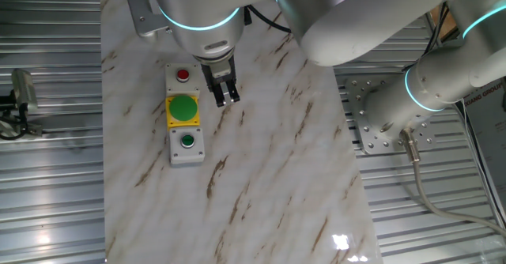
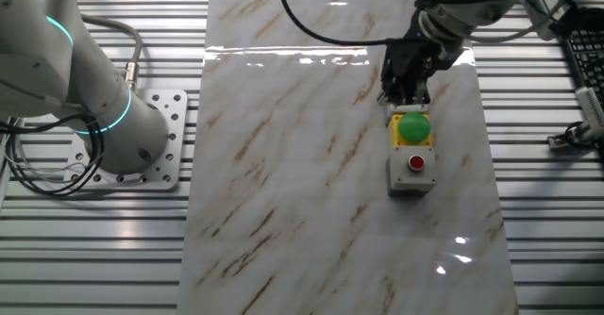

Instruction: Press three buttons from left to right in sequence

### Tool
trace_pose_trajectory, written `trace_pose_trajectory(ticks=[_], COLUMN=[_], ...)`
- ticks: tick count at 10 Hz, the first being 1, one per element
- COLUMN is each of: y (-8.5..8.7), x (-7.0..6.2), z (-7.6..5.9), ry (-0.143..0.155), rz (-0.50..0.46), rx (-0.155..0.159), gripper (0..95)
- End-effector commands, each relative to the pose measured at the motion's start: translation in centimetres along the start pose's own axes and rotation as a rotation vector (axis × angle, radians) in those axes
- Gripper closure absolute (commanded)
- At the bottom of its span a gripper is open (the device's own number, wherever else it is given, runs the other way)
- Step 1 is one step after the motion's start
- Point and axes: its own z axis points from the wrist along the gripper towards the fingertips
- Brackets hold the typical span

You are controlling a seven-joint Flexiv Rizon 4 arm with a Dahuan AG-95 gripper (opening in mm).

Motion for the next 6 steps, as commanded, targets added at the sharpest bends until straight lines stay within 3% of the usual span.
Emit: trace_pose_trajectory(ticks=[1, 6], y=[-0.05, -0.36], x=[-0.09, -0.15], z=[-0.01, 0.32], ry=[0.004, 0.004], rz=[0.002, -0.021], rx=[0.0, 0.002], gripper=[95.0, 95.0])
